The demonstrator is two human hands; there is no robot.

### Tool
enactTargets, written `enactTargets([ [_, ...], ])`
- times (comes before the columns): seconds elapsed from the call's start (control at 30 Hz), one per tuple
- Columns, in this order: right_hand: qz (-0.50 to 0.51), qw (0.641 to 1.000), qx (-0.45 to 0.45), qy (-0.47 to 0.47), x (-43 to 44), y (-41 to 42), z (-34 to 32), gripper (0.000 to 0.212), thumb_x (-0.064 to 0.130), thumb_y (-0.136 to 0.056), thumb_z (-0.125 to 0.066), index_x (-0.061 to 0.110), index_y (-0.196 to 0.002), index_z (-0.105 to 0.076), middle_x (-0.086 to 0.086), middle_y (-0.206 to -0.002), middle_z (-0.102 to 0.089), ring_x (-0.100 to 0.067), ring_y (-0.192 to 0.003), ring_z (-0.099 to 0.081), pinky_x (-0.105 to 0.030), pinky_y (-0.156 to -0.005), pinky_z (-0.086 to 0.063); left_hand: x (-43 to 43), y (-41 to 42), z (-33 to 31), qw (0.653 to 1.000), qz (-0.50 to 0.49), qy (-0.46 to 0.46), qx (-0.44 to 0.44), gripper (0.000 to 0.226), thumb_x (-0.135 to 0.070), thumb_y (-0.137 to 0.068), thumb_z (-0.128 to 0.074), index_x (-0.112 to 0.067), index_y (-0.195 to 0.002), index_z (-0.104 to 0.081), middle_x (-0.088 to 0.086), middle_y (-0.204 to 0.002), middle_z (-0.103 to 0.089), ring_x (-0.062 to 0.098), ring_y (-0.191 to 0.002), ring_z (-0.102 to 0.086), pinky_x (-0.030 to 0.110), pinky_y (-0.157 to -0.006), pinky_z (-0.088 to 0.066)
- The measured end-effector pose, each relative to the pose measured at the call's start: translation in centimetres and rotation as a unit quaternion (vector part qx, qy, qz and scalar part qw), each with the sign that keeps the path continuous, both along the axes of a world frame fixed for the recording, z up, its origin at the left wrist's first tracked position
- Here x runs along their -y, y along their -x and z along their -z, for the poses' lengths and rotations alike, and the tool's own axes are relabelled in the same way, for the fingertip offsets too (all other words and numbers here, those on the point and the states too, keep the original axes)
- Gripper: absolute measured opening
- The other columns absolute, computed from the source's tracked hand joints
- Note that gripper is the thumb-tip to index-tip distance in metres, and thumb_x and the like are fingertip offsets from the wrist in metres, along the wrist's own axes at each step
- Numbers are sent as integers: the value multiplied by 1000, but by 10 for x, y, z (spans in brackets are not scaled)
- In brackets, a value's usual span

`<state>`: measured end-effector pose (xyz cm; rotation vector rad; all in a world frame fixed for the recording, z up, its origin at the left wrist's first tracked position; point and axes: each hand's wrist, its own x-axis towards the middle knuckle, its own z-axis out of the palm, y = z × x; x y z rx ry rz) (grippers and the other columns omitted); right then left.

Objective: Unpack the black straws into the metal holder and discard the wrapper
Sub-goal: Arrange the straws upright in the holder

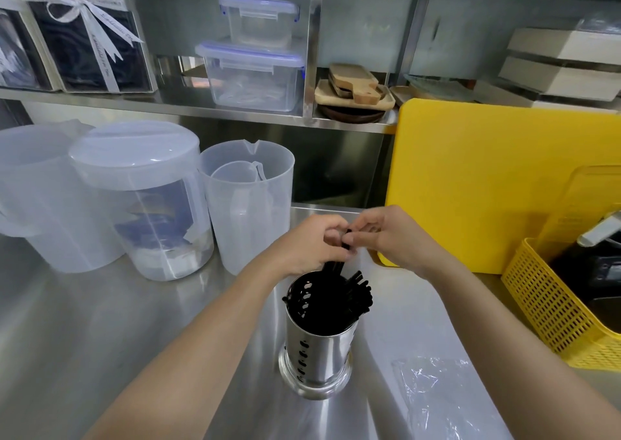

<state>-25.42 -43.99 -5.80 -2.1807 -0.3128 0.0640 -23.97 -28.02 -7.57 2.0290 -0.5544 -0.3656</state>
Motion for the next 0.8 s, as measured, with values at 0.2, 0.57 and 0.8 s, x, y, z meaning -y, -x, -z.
enactTargets([
  [0.2, -6, 992, 77, -97, -2, 11, -24, 1, 10, -82, -65, 10, -82, -65, -3, -70, -63, -4, -59, -55, -15, -54, -44, -3, 3, -19, 995, -39, 77, 49, 7, -5, -79, -68, -10, -83, -68, 14, -77, -71, 26, -83, -69, 39, -85, -56],
  [0.57, -34, 992, 119, 0, 16, 22, -12, 50, -3, -81, -61, 42, -102, -58, -8, -80, -61, -18, -68, -55, -21, -65, -49, -40, -1, -58, 897, -239, 367, -56, 6, -5, -85, -60, -4, -90, -64, 10, -83, -71, 15, -72, -73, 25, -64, -59],
  [0.8, -105, 968, 216, -78, 0, 36, -17, 47, 40, -71, -68, 31, -116, -60, -9, -76, -57, -17, -69, -51, -26, -65, -44, -29, 1, -36, 811, -248, 452, -275, 3, 0, -85, -58, 2, -85, -60, 10, -58, -70, 15, -58, -71, 25, -60, -59],
])
